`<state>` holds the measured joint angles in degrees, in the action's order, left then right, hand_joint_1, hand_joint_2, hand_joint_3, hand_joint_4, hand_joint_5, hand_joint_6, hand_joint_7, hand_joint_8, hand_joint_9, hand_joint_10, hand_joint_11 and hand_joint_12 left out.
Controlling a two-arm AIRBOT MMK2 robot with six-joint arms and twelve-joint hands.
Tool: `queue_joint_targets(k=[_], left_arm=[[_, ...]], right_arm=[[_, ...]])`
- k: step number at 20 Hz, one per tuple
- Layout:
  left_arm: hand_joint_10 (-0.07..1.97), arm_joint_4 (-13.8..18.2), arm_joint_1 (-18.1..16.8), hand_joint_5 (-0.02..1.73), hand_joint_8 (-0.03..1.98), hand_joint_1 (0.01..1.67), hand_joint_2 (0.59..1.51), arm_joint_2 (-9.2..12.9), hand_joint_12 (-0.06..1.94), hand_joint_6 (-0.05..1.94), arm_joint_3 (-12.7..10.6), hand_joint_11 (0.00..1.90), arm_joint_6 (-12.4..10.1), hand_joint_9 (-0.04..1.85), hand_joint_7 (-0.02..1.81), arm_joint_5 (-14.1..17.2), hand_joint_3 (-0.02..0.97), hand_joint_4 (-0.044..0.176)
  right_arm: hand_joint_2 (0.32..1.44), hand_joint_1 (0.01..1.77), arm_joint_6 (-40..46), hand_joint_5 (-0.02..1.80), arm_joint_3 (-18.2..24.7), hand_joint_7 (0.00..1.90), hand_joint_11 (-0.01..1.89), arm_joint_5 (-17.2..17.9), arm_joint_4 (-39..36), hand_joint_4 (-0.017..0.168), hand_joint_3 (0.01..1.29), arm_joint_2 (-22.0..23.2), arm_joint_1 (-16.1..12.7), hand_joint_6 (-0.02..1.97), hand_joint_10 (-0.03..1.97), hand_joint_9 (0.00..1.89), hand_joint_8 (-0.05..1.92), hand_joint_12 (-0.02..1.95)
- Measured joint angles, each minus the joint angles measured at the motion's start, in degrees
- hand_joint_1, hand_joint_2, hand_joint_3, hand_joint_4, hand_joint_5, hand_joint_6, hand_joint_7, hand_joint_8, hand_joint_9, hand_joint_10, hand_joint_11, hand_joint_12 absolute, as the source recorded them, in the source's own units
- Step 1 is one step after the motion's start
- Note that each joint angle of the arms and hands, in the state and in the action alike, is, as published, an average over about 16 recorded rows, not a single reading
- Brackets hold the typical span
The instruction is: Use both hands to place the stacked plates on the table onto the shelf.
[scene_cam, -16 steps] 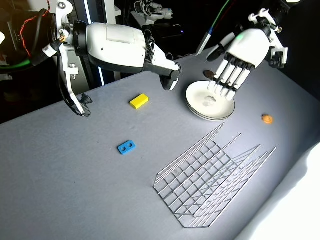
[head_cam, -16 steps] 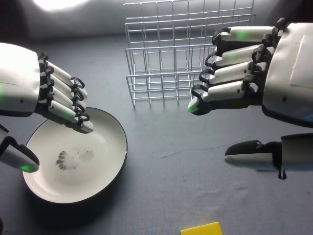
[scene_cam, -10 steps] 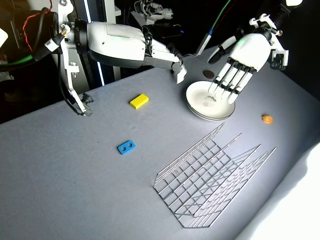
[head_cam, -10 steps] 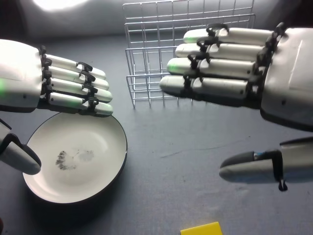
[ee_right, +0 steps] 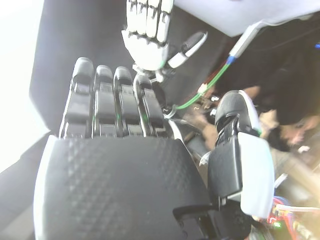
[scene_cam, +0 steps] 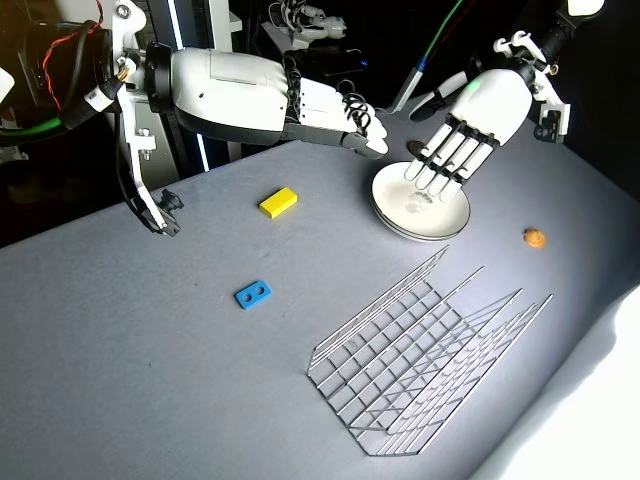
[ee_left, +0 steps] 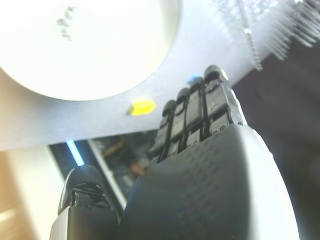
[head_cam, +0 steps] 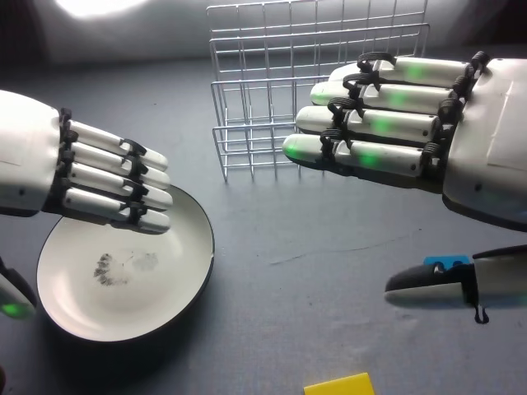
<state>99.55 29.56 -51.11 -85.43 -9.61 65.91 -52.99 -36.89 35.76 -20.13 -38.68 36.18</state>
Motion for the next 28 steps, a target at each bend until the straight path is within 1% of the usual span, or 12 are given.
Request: queue_joint_targets(k=[5, 9, 11, 13, 17, 21, 28], left_arm=[[-0.02, 2.0, 1.2, 0.02, 0.0, 0.02, 1.107, -0.2, 0.01, 0.0, -2.4, 0.01, 1.3, 0.02, 0.02, 2.8, 0.027, 0.001], [-0.02, 3.0, 2.9, 0.02, 0.0, 0.02, 1.107, -0.4, 0.01, 0.0, -5.0, 0.01, 2.8, 0.02, 0.02, 4.8, 0.024, 0.002], [-0.02, 3.2, 4.1, 0.02, 0.0, 0.02, 1.107, -0.6, 0.01, 0.0, -6.3, 0.01, 3.4, 0.02, 0.02, 5.6, 0.022, 0.002], [-0.02, 3.2, 5.3, 0.02, 0.0, 0.02, 1.107, -1.0, 0.01, 0.0, -7.7, 0.01, 4.1, 0.02, 0.02, 6.3, 0.021, 0.002], [-0.02, 2.7, 8.0, 0.02, 0.0, 0.02, 1.107, -2.1, 0.01, 0.0, -10.5, 0.01, 5.0, 0.02, 0.01, 7.2, 0.021, 0.001], [-0.02, 1.9, 10.9, 0.02, 0.0, 0.02, 1.109, -3.5, 0.01, 0.0, -13.0, 0.01, 5.3, 0.02, 0.01, 7.3, 0.021, 0.001], [-0.02, 0.4, 14.6, 0.02, 0.0, 0.02, 1.105, -5.7, 0.0, 0.0, -15.6, 0.01, 5.2, 0.02, 0.01, 6.5, 0.021, 0.0]], right_arm=[[0.99, 0.77, -0.2, 0.05, -0.6, 0.04, 0.01, 0.6, -0.2, 0.008, 0.02, -0.6, 1.0, 0.0, 0.01, 0.03, 0.02, 0.32], [0.93, 1.02, 2.5, 0.03, -1.2, 0.02, 0.01, -0.2, -2.2, 0.008, 0.02, -1.2, 1.2, 0.0, 0.01, 0.02, 0.02, 0.34], [0.91, 1.12, 4.3, 0.02, -1.5, 0.01, 0.01, -0.9, -3.3, 0.008, 0.02, -1.7, 1.2, 0.0, 0.01, 0.01, 0.02, 0.36], [0.9, 1.15, 6.0, 0.02, -1.9, 0.01, 0.01, -1.8, -4.5, 0.007, 0.02, -2.2, 1.2, 0.0, 0.01, 0.01, 0.02, 0.38], [0.92, 1.16, 8.2, 0.02, -2.7, 0.01, 0.01, -4.0, -6.9, 0.007, 0.02, -3.7, 1.1, 0.0, 0.02, 0.01, 0.02, 0.4], [0.94, 1.17, 9.0, 0.04, -3.8, 0.01, 0.01, -5.4, -9.1, 0.008, 0.02, -5.5, 1.1, 0.0, 0.02, 0.01, 0.02, 0.43], [0.97, 1.2, 6.1, 0.08, -6.0, 0.03, 0.01, -7.7, -9.5, 0.008, 0.02, -9.4, 1.1, 0.0, 0.02, 0.04, 0.02, 0.53]])
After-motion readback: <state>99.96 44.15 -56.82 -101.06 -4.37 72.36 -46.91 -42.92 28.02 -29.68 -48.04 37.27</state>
